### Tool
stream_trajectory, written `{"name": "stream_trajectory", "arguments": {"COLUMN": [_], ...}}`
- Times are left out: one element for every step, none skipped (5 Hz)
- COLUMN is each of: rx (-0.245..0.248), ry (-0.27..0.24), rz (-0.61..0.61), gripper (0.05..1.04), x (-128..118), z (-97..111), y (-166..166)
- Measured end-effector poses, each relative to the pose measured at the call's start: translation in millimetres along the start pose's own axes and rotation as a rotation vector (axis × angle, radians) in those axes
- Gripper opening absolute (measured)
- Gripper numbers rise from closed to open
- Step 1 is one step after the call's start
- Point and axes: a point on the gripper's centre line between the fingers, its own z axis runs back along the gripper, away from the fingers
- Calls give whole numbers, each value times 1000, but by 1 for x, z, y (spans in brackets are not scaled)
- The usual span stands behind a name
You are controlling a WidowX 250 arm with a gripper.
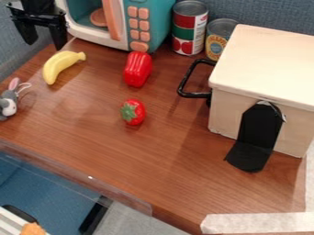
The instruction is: Move red pepper to the left bottom side of the table
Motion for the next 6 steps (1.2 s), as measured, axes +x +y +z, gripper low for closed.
{"name": "stream_trajectory", "arguments": {"rx": [-22, -44, -7, 85, 144, 219], "ry": [45, 82, 68, 67, 52, 91], "rz": [1, -73, -160, -131, -129, -109], "gripper": [1001, 1001, 1001, 1001, 1001, 1001], "x": [-6, -4, 8, 12, 21, 21], "z": [-18, -21, -11, -8, -3, -21], "y": [-5, -54, -110, -136, -157, -157]}}
